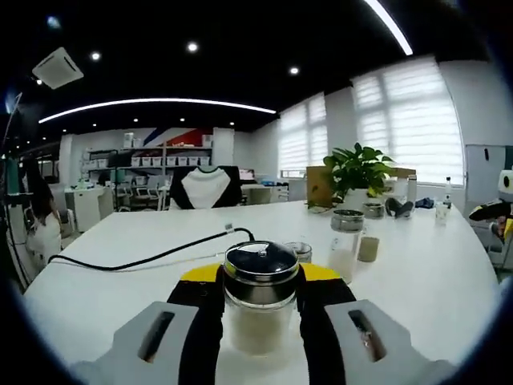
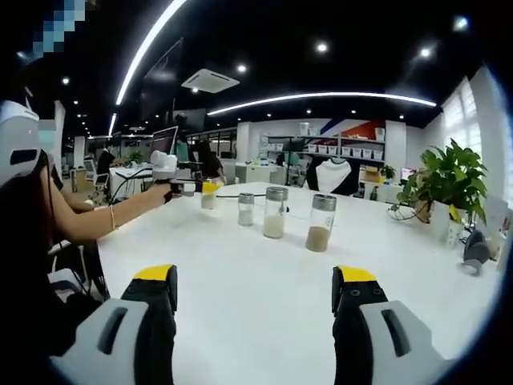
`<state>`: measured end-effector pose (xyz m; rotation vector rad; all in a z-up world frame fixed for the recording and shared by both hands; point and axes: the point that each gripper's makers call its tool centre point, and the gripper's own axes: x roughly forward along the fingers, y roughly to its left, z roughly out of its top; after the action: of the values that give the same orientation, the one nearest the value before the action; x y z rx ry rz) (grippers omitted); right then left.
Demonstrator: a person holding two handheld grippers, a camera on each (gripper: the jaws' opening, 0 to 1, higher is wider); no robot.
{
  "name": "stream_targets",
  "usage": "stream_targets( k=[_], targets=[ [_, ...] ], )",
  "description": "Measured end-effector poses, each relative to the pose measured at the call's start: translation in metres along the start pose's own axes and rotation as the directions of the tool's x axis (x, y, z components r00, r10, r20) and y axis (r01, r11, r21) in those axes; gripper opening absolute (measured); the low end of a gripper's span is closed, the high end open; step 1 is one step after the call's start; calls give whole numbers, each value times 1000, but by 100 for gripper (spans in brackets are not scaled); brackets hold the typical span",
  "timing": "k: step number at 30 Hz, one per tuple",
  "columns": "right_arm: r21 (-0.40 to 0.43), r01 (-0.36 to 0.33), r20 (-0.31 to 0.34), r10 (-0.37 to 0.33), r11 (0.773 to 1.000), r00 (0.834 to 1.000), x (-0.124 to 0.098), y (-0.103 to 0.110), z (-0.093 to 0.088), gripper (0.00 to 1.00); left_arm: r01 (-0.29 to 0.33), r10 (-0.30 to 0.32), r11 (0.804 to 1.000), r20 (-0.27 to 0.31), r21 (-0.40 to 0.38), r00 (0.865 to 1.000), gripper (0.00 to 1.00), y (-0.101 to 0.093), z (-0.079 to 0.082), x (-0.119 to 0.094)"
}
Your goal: Rotate the seasoning bottle until the label or dispensing opening points toward the visible target arrow and the bottle remains upright within the marked orientation range
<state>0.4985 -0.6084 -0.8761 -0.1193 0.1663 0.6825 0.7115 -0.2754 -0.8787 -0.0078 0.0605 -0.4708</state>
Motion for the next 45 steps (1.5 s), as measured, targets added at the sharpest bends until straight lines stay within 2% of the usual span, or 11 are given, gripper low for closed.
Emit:
stream_targets(
  k=[19, 24, 30, 45],
  targets=[
    [-16, -24, -10, 23, 1000, 1000, 7, 4, 3, 79, 91, -90, 995, -16, 34, 996, 37, -35, 3, -12],
    [-16, -36, -8, 36, 999, 999, 9, 8, 2, 79, 133, -133, 991, -11, 8, 991, 37, -43, -3, -12],
    [-17, -47, -9, 47, 999, 999, 12, 10, 1, 79, 175, -175, 984, -16, 21, 984, 37, -62, -7, -14],
    [-6, -67, -14, 67, 998, 998, 18, 16, -5, 78, 251, -251, 967, 2, 42, 968, 37, -101, 4, -23]
  ],
)
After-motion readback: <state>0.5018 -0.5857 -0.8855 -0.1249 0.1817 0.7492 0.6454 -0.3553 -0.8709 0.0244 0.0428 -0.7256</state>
